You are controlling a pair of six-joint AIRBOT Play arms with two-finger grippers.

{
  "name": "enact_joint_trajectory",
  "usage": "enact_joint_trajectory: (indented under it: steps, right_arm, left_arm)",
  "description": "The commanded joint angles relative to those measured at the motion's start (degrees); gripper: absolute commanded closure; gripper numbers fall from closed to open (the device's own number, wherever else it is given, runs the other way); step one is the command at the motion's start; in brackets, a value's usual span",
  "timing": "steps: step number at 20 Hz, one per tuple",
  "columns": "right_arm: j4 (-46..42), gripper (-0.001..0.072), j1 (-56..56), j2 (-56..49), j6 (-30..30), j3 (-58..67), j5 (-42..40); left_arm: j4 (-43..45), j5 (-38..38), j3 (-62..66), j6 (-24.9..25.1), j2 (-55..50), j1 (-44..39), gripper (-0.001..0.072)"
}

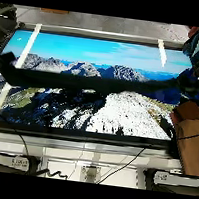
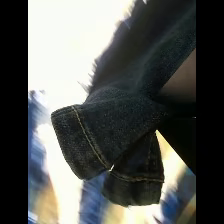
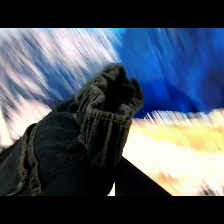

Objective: Fold the clothes and pants, and hang the long-sleeved shirts on hangers.

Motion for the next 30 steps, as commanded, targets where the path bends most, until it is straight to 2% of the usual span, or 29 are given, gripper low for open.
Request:
enact_joint_trajectory:
  steps: [1,6,10,11,12,13,14,15,16,18,20,23,24,26,28,30]
  right_arm:
    - [-9.9,0.0676,-0.2,2.8,0.5,-10.5,5.3]
    - [-17.2,0.0676,-0.2,13.2,-0.7,-24.5,5.4]
    - [-17.4,0.0666,-0.2,19.0,-0.7,-28.0,6.1]
    - [-17.5,0.057,-0.2,19.4,-0.7,-28.0,6.0]
    - [-17.5,0.0302,-0.2,19.4,-0.7,-28.0,5.9]
    - [-17.6,0.0004,-0.2,19.4,-0.7,-28.0,5.7]
    - [-17.5,0.0018,-0.2,19.4,-0.7,-28.0,5.0]
    - [-17.3,0.0019,-0.2,19.4,-0.7,-28.0,4.2]
    - [-16.9,0.002,-0.2,19.4,-0.7,-28.0,4.0]
    - [-16.9,0.0026,-0.2,19.4,-0.7,-27.9,4.3]
    - [-16.6,0.0026,-0.2,19.4,-0.1,-26.8,5.5]
    - [-11.7,0.0026,-0.1,19.4,1.0,-21.9,8.7]
    - [-10.4,0.0026,-0.1,19.5,0.9,-19.8,9.9]
    - [-10.1,0.0026,-0.1,19.5,0.6,-15.1,13.4]
    - [-10.4,0.0026,-0.1,19.7,0.5,-11.4,14.6]
    - [-10.4,0.0026,-0.1,20.0,0.6,-9.1,14.5]
  left_arm:
    - [1.9,3.7,-15.3,0.9,6.6,0.0,0.0681]
    - [7.4,5.6,-33.9,0.8,17.7,1.0,0.0681]
    - [6.9,5.2,-40.4,-0.9,20.5,3.3,0.068]
    - [6.8,4.8,-40.9,-0.8,20.4,3.3,0.068]
    - [6.8,4.2,-41.0,-0.8,20.4,3.3,0.0667]
    - [6.8,3.7,-41.0,-0.9,20.4,3.3,0.0511]
    - [6.6,3.5,-41.0,-0.9,20.4,3.3,0.0204]
    - [6.4,3.3,-40.9,-2.5,20.5,3.3,0.0006]
    - [6.2,2.4,-40.5,-4.2,20.5,3.3,0.0012]
    - [7.3,0.2,-38.5,-4.2,20.7,3.3,0.0013]
    - [11.8,-6.3,-35.4,-4.9,20.7,4.5,0.0013]
    - [10.7,-13.4,-30.9,-4.3,20.7,11.1,0.0016]
    - [8.7,-13.4,-30.8,-0.9,20.7,14.3,0.0016]
    - [0.8,-13.5,-32.4,6.8,20.0,22.6,0.01]
    - [-5.4,-11.2,-36.3,12.7,20.2,30.6,0.01]
    - [-15.1,-7.4,-40.9,22.6,20.2,37.7,0.0109]
